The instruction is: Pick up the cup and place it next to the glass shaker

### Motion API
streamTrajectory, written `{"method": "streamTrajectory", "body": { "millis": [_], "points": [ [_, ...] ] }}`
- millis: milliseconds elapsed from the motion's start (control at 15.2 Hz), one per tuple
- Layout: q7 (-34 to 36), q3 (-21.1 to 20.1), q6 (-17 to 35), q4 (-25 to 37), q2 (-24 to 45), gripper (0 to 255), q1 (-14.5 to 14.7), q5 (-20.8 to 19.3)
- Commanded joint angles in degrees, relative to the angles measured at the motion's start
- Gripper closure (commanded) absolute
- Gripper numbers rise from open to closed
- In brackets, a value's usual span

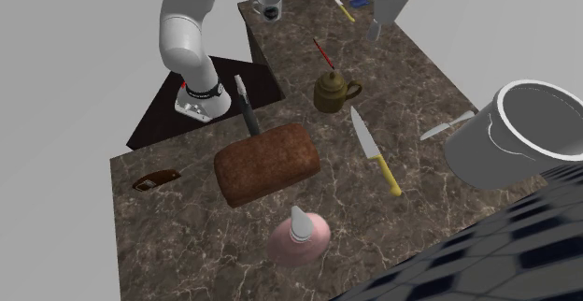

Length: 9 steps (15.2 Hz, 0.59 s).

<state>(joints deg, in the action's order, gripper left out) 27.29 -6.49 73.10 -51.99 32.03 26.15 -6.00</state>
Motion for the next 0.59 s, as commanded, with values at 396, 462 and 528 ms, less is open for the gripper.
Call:
{"method": "streamTrajectory", "body": {
  "millis": [396, 462, 528],
  "points": [
    [0.8, -0.2, 7.6, -10.3, -2.7, 255, -0.4, 0.3],
    [0.9, -0.2, 8.5, -11.5, -3.0, 255, -0.4, 0.4],
    [0.9, -0.2, 9.4, -12.7, -3.2, 255, -0.5, 0.4]
  ]
}}
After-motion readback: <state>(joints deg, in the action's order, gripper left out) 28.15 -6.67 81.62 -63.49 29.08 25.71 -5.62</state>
